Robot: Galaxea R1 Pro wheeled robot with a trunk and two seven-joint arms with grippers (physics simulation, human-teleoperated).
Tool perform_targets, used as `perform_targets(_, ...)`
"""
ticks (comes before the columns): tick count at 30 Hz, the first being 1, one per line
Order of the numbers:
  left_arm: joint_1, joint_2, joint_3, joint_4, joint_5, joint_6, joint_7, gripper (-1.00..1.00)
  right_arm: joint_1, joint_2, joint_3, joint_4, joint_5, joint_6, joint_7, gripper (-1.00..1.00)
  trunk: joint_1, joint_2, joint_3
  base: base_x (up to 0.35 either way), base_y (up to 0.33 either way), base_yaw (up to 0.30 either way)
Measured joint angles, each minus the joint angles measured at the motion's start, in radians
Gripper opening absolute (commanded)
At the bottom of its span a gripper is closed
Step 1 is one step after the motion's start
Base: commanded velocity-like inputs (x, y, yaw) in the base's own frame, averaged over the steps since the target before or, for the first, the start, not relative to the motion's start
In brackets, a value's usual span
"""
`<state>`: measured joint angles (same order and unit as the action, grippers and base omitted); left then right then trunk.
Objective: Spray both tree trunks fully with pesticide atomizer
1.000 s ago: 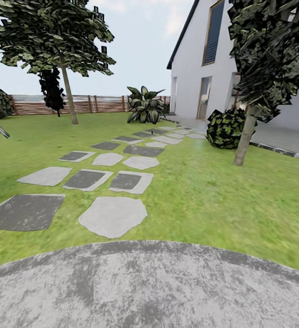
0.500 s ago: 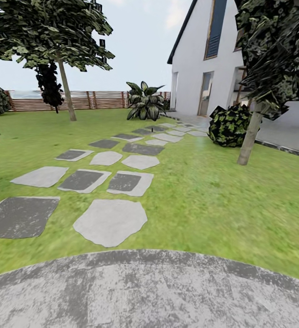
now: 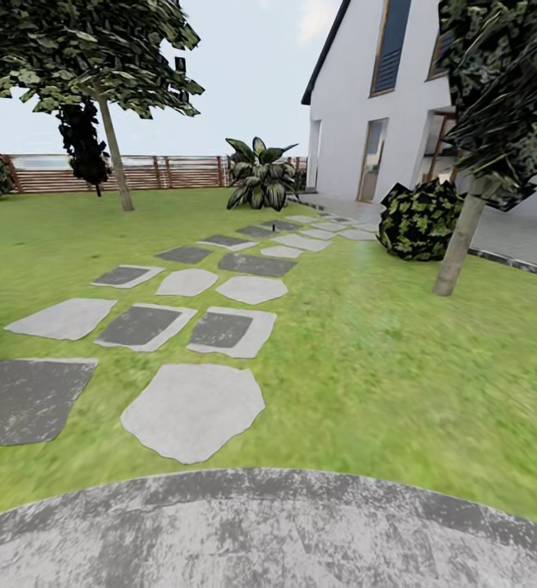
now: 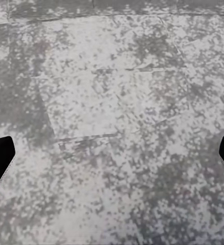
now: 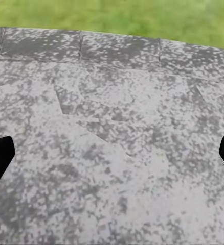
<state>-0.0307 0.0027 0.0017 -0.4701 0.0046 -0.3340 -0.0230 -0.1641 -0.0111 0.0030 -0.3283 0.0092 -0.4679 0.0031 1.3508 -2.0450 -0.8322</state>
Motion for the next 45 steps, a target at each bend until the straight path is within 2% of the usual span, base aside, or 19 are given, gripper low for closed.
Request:
perform_targets(27,0.000,0.000,0.000,0.001,0.000,0.001,0.000,1.00,0.000,0.000,0.000,0.000,0.000,0.000,0.000,1.00,0.000,0.000,-0.042,0.338,0.000,0.000)
perform_targets(45,0.000,0.000,0.000,0.001,0.000,0.001,0.000,1.00,0.000,0.000,0.000,0.000,0.000,0.000,0.000,1.00,0.000,0.000,-0.045,0.339,0.000,0.000)
